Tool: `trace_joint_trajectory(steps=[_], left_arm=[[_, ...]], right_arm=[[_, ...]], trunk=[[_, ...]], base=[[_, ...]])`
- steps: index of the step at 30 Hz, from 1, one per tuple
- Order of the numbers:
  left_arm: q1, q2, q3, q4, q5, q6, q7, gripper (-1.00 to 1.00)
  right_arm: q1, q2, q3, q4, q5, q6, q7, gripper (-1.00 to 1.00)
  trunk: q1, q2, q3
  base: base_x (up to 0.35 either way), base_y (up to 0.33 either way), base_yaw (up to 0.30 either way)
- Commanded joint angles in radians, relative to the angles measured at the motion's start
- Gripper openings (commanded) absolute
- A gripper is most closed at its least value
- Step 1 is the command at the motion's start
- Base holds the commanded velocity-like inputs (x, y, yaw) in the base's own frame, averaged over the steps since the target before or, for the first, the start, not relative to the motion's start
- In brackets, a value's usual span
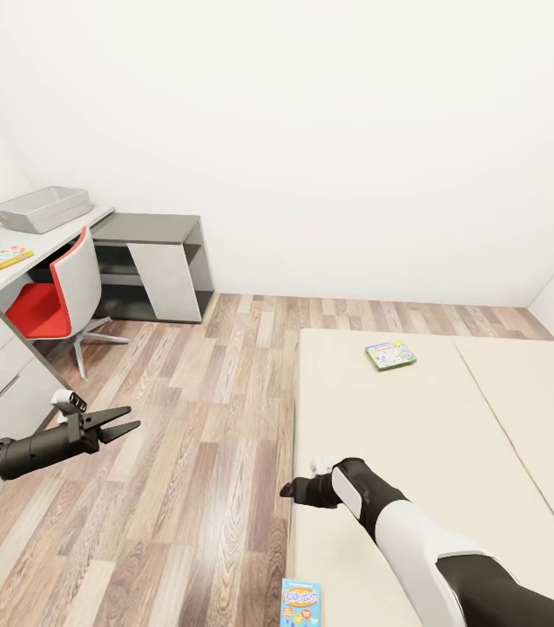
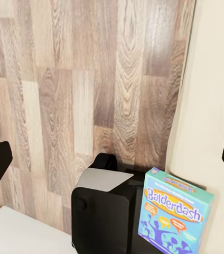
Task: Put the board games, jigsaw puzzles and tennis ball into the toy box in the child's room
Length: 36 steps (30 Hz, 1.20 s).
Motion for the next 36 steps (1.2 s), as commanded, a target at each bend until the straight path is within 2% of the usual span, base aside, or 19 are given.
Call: trace_joint_trajectory(steps=[1, 21, 25, 28, 36], left_arm=[[-0.001, 0.0, 0.0, 0.0, 0.0, 0.011, -0.004, 1.0], [-0.001, 0.0, 0.0, 0.0, 0.0, 0.01, -0.004, 1.0], [-0.001, 0.0, 0.0, 0.0, 0.0, 0.01, -0.004, 1.0], [-0.001, 0.0, 0.0, 0.0, 0.0, 0.01, -0.004, 1.0], [-0.001, 0.001, 0.0, 0.0, 0.0, 0.01, -0.004, 1.0]], right_arm=[[0.0, 0.0, 0.001, -0.001, -0.005, 0.005, -0.001, 1.0], [0.0, 0.0, -0.017, -0.01, -0.005, 0.005, 0.0, 1.0], [0.0, -0.02, -0.02, -0.011, -0.005, 0.006, 0.0, 1.0], [0.0, -0.025, -0.029, -0.012, -0.005, 0.006, 0.0, 1.0], [0.0, -0.074, -0.052, -0.016, -0.004, 0.003, 0.0, 1.0]], trunk=[[0.001, -0.002, -0.002], [0.001, -0.002, -0.002], [0.001, -0.002, -0.002], [0.001, -0.002, -0.002], [0.001, -0.002, -0.002]], base=[[0.0, 0.0, 0.0], [0.0, 0.0, 0.0], [0.0, 0.0, 0.0], [0.0, 0.0, 0.0], [0.0, 0.0, 0.0]])
